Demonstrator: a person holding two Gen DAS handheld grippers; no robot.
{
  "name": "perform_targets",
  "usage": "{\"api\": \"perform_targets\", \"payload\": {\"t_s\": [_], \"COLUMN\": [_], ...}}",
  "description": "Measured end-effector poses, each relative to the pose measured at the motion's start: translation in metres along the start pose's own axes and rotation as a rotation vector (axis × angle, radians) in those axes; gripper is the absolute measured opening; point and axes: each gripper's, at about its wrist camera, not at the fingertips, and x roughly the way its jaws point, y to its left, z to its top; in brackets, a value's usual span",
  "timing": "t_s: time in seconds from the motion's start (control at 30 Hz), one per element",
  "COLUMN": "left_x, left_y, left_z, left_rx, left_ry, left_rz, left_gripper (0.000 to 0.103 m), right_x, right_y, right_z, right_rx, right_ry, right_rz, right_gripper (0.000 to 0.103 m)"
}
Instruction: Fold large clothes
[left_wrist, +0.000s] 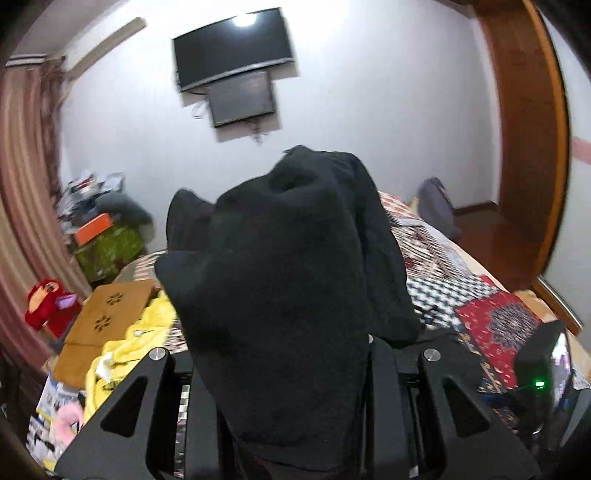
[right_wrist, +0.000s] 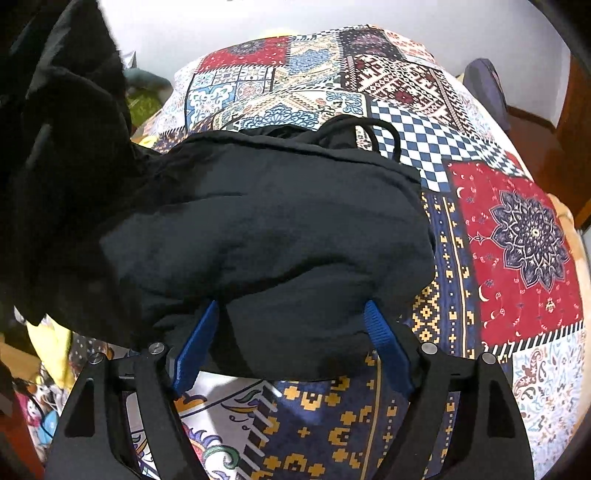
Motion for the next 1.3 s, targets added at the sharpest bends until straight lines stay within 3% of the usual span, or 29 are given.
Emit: {"api": "perform_targets", "payload": {"t_s": [0.23,0.47,0.77,0.9,1.13,1.3], "left_x": [0.023,0.046,0.049,0.047,0.035,0.052], "left_y": [-0.044,-0.046,-0.05,-0.055,-0.055,-0.084], "left_z": [-0.011,-0.033,-0.046,-0.041,-0.01,-0.014], "left_rx": [0.039,-0.024,0.03,0.055,-0.031,0.056], "left_ry": [0.141,0.279,0.313,0.31,0.25,0.292], "left_rz": [-0.238,-0.418,-0.409,-0.399,-0.488,-0.457], "left_gripper": [0.028,0.029,0.03,0.029,0.029,0.03], "right_x": [0.0,-0.015,-0.024,-0.015,-0.005,0.002], "right_y": [-0.004,-0.019,-0.07,-0.074,-0.082,-0.079], "right_z": [-0.002,-0.01,-0.016,-0.01,-0.011,-0.01], "right_rx": [0.012,0.01,0.151,0.187,0.226,0.206], "right_ry": [-0.019,-0.02,-0.004,0.005,0.027,0.021], "right_rz": [0.004,0.002,-0.039,0.001,0.04,0.021], "right_gripper": [0.08,0.079,0.079,0.079,0.078,0.077]}}
